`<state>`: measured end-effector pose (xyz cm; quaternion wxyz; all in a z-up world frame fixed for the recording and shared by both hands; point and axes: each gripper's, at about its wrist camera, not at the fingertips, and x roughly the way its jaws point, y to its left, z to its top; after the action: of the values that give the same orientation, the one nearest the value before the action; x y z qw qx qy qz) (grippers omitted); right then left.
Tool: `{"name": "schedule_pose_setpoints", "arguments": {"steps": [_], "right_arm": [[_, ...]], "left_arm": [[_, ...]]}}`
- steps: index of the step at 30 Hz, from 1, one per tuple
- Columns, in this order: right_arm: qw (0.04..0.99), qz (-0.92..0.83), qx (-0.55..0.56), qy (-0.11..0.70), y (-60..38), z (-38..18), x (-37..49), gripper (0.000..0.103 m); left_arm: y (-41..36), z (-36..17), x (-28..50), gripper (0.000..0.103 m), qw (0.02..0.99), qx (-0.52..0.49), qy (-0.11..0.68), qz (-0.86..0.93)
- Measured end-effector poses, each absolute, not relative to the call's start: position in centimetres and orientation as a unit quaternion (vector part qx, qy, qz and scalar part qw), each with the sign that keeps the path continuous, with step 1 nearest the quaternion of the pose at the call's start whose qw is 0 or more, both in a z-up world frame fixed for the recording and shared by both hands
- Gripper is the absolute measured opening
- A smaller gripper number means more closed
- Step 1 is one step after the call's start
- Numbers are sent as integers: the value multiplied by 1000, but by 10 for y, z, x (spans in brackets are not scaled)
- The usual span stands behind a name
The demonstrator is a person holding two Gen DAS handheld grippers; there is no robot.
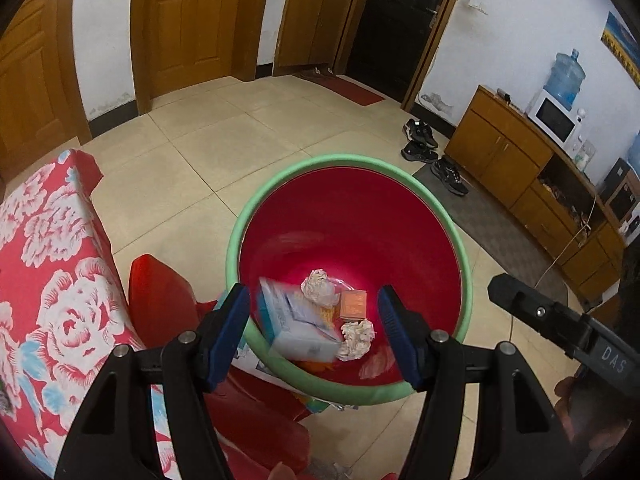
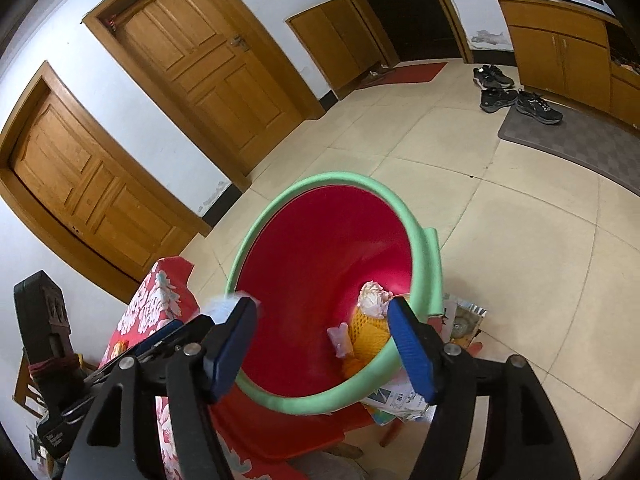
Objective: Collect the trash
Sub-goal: 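Open the right gripper to drop the orange bundle while the left gripper drops the medicine box, then move both grippers back toward the table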
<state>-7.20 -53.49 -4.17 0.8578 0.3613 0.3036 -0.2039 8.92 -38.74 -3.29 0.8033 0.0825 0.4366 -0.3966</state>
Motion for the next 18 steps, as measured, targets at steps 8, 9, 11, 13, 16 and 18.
{"name": "schedule_pose_setpoints", "arguments": {"steps": [8,9,11,13,16,18], "right_arm": [[858,-198,362,306,-532,-41,-72,72],[858,-196,362,307,-532,-41,-72,72],[859,-194,361,307,-531,-40,-72,73],[859,-192,361,308,-528,-39,-71,73],[861,-187,358,309,-522,-37,-71,73],[862,-183,357,309,-518,-35,-72,73]], "left_arm": [[-372,-26,89,70,811,71,435,-385],[-368,-26,87,70,812,68,435,-383],[-359,-23,88,70,815,60,437,-377],[-349,-20,88,70,817,51,437,-371],[-333,-15,90,70,824,41,435,-360],[-323,-12,91,70,829,38,432,-352]]}}
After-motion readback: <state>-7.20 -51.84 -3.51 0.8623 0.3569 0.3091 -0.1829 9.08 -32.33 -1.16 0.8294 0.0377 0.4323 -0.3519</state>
